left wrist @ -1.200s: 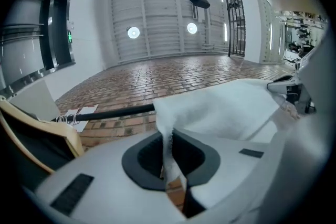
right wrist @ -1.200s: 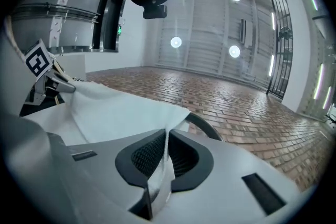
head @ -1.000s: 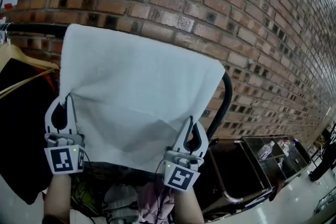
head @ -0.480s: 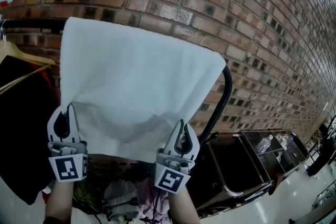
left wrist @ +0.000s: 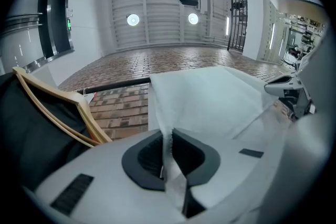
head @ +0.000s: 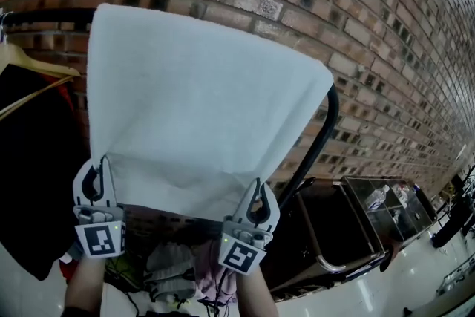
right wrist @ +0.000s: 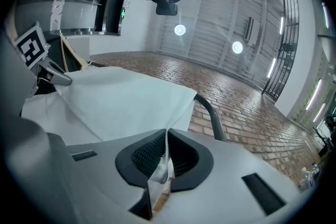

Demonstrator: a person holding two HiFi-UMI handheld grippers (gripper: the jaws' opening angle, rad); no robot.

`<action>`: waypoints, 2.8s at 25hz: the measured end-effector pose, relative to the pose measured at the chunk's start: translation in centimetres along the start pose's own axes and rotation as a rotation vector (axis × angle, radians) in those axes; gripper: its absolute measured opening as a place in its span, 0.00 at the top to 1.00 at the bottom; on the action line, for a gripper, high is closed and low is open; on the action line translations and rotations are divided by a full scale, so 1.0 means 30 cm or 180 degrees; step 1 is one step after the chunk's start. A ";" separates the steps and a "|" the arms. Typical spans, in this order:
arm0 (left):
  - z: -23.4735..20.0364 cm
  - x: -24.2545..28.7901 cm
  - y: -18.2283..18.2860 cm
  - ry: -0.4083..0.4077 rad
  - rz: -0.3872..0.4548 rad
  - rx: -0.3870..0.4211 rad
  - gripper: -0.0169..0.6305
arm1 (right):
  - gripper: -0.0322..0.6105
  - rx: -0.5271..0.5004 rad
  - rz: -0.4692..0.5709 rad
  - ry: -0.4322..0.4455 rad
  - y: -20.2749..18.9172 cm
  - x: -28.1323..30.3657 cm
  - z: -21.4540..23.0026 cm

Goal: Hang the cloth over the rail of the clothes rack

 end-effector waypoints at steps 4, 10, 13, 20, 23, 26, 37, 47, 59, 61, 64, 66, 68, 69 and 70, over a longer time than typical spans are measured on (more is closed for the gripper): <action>0.006 -0.029 -0.054 0.0047 -0.0098 -0.0024 0.90 | 0.91 -0.0072 -0.0133 0.0032 -0.055 -0.047 -0.020; 0.041 -0.068 -0.136 -0.0053 -0.0320 -0.0051 0.90 | 0.91 -0.0149 -0.0318 0.0034 -0.123 -0.102 -0.011; 0.055 -0.091 -0.167 -0.0100 -0.0431 -0.0064 0.90 | 0.91 -0.0195 -0.0333 0.0076 -0.136 -0.125 -0.002; 0.055 -0.118 -0.197 -0.0081 -0.0525 -0.0041 0.90 | 0.91 -0.0159 -0.0525 0.0170 -0.200 -0.164 -0.007; 0.062 -0.132 -0.221 -0.0096 -0.0592 -0.0016 0.90 | 0.91 -0.0176 -0.0622 0.0210 -0.228 -0.185 -0.019; 0.066 -0.148 -0.248 -0.0096 -0.0678 -0.0015 0.90 | 0.91 -0.0143 -0.0743 0.0239 -0.260 -0.207 -0.032; 0.059 -0.178 -0.236 -0.0086 -0.0672 -0.0024 0.68 | 0.87 -0.0030 -0.0685 0.0316 -0.242 -0.218 -0.042; 0.089 -0.209 -0.281 -0.0195 -0.0850 -0.0060 0.41 | 0.48 -0.0174 -0.1002 0.0390 -0.305 -0.267 -0.055; 0.164 -0.236 -0.071 -0.0273 -0.0481 -0.0235 0.41 | 0.48 -0.0060 -0.0524 0.0326 -0.071 -0.292 0.002; 0.186 -0.235 -0.051 -0.0303 -0.0464 -0.0327 0.41 | 0.48 0.0051 -0.0467 0.0327 -0.045 -0.286 -0.009; 0.209 -0.229 -0.020 -0.0298 -0.0347 -0.0437 0.56 | 0.54 0.0206 -0.0454 0.0391 -0.022 -0.278 -0.044; 0.232 -0.225 -0.006 -0.0315 -0.0279 -0.0432 0.65 | 0.57 0.0315 -0.0444 0.0434 -0.009 -0.275 -0.068; 0.255 -0.224 -0.003 -0.0343 -0.0273 -0.0436 0.75 | 0.63 0.0359 -0.0463 0.0458 -0.002 -0.271 -0.093; 0.265 -0.224 -0.002 -0.0363 -0.0279 -0.0456 0.80 | 0.65 0.0376 -0.0481 0.0470 0.000 -0.268 -0.106; 0.276 -0.224 -0.003 -0.0389 -0.0290 -0.0478 0.83 | 0.69 0.0398 -0.0491 0.0480 0.003 -0.264 -0.118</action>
Point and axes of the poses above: the fingertips, and each gripper's own axes: x forward along the fingers, z to its right, y out of its top, the point moved 3 cm from there along -x, backward along the fingers, and after that the axes turned 5 degrees about -y, right-handed, at the moved point
